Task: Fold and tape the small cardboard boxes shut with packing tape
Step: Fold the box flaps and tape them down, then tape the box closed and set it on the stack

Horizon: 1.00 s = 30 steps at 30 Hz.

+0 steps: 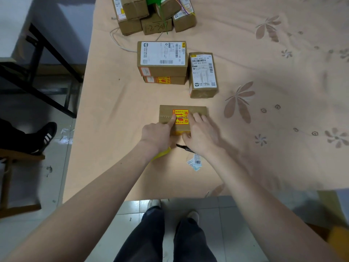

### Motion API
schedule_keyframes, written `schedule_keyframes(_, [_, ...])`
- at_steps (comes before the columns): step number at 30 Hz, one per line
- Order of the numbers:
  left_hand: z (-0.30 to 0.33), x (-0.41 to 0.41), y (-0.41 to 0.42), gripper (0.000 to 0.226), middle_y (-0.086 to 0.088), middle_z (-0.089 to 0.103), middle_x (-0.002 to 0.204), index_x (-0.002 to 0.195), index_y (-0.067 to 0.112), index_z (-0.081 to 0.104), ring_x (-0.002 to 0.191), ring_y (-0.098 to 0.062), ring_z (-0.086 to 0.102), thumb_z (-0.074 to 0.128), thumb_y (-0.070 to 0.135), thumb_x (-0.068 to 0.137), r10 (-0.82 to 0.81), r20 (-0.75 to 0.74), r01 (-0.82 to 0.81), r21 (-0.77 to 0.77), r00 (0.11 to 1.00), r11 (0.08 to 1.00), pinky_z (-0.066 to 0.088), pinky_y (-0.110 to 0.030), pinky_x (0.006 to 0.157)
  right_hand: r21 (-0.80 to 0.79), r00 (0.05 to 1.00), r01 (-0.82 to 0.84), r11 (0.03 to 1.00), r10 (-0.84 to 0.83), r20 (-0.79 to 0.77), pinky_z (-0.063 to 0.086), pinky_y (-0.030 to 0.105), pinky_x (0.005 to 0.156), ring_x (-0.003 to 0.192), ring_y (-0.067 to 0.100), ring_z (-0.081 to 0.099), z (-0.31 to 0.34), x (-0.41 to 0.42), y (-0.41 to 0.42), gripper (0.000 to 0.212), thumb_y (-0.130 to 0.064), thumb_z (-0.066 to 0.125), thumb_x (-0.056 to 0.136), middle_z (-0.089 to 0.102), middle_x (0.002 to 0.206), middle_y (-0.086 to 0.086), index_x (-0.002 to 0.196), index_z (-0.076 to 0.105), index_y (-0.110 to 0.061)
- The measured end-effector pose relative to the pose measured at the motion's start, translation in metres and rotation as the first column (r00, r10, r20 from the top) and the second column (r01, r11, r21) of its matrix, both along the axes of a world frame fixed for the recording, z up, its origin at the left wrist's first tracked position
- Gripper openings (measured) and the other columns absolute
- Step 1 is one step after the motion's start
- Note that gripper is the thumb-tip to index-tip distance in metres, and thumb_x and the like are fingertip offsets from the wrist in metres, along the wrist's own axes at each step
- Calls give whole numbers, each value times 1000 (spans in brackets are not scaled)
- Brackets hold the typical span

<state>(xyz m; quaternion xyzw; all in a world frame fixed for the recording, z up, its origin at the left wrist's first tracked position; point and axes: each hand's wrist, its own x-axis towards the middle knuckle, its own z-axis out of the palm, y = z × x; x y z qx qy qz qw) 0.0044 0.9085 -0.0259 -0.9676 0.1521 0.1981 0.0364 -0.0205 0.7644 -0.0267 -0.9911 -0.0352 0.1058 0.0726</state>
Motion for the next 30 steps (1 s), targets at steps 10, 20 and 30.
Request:
schedule_keyframes(10, [3,-4,15,65,-13,61,117,148,45,5,104,-34,57,43,40,95,122,-84,-139,-239,989,961,42,-35,77,1,996,-8,1000,8,-86,34,41,96,124,24,36,11,6,1,56,-34,48,92,41,132,3,142,37,-11])
schedule_keyframes(20, [77,-38,24,71,-9,68,84,140,42,30,83,-20,63,66,54,80,328,-271,-400,-807,905,435,50,-35,79,565,962,194,802,-269,52,47,39,90,102,27,60,75,-19,-19,35,-17,40,95,65,109,10,128,51,-15])
schedule_keyframes(30, [211,-57,-27,78,10,59,66,145,27,26,68,-1,57,71,20,83,186,-122,-126,-992,975,13,45,-10,64,955,911,174,240,-407,-64,52,26,69,69,13,67,214,-52,-28,39,-36,53,92,69,83,-1,128,37,-37])
